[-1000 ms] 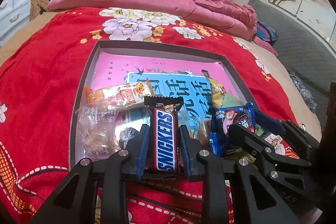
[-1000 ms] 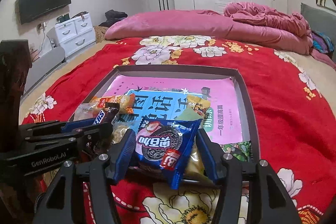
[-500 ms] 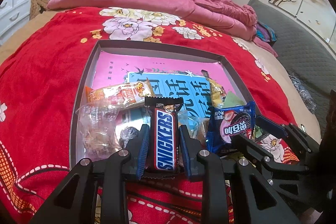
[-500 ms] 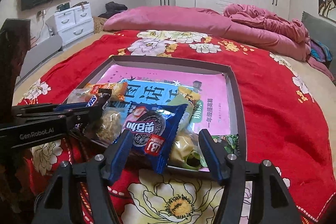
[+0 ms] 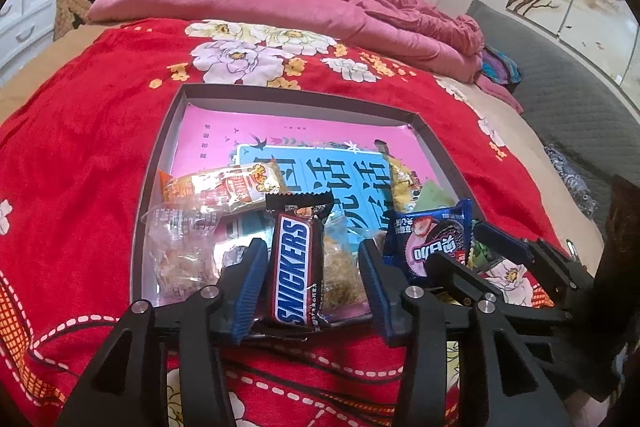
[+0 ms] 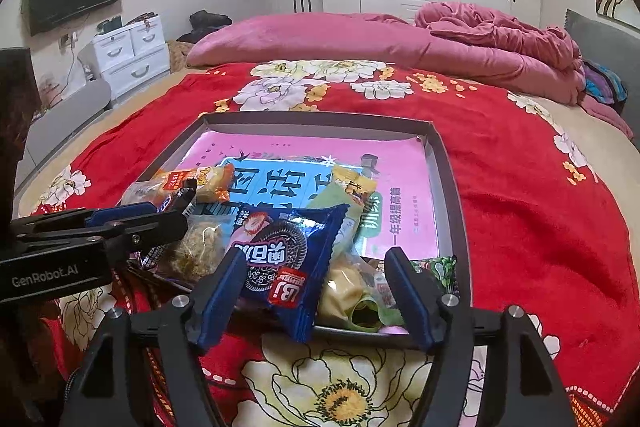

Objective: Organize snacks
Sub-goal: 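Carry the Snickers bar and cookie pack over the tray with both grippers, then lower both held snacks into the tray and open both grippers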

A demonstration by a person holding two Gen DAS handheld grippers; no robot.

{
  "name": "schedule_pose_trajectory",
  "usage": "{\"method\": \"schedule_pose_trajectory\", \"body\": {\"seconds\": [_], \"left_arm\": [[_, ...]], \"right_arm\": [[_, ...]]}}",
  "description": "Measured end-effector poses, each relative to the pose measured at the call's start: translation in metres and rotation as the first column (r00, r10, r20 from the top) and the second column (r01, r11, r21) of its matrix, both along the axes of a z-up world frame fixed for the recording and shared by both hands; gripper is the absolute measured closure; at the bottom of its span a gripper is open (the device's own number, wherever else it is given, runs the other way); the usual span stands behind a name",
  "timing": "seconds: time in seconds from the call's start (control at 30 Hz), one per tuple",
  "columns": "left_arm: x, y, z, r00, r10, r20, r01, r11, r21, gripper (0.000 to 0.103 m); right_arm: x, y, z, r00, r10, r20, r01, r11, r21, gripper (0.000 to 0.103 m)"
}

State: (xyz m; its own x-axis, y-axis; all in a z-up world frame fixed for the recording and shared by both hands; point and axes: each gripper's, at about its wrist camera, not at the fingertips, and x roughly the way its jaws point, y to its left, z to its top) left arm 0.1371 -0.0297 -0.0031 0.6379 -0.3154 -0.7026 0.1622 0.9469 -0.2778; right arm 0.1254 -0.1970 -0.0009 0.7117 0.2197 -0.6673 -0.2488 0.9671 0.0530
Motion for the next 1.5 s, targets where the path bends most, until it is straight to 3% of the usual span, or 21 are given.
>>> {"method": "schedule_pose_trajectory", "body": {"seconds": [0.07,0.57,0.87,1.17,1.5], "left_arm": [[0.000,0.000,0.001,1.000,-0.001,0.005,0.001,1.000,0.000,0.046],[-0.010,-0.005,0.014,0.998,-0.003,0.067,0.001,1.000,0.029,0.031],[-0.015,-0.005,0.019,0.995,0.010,0.095,-0.015,0.999,0.048,0.028],[-0.021,0.000,0.024,0.993,0.042,0.109,-0.046,0.998,0.035,0.024],[-0.038,0.001,0.021,0.997,0.050,0.057,-0.050,0.999,0.010,0.022]], "right_arm": [[0.000,0.000,0.000,1.000,-0.002,-0.002,0.002,1.000,0.002,0.032],[-0.001,-0.008,0.004,0.999,-0.044,0.006,0.044,0.999,0.010,0.031],[-0.001,-0.018,0.008,0.997,-0.077,0.015,0.077,0.996,0.039,0.031],[-0.011,-0.027,0.021,0.991,-0.107,0.082,0.101,0.992,0.070,0.020],[-0.029,-0.023,0.035,0.987,-0.095,0.131,0.085,0.993,0.079,0.011]]}}
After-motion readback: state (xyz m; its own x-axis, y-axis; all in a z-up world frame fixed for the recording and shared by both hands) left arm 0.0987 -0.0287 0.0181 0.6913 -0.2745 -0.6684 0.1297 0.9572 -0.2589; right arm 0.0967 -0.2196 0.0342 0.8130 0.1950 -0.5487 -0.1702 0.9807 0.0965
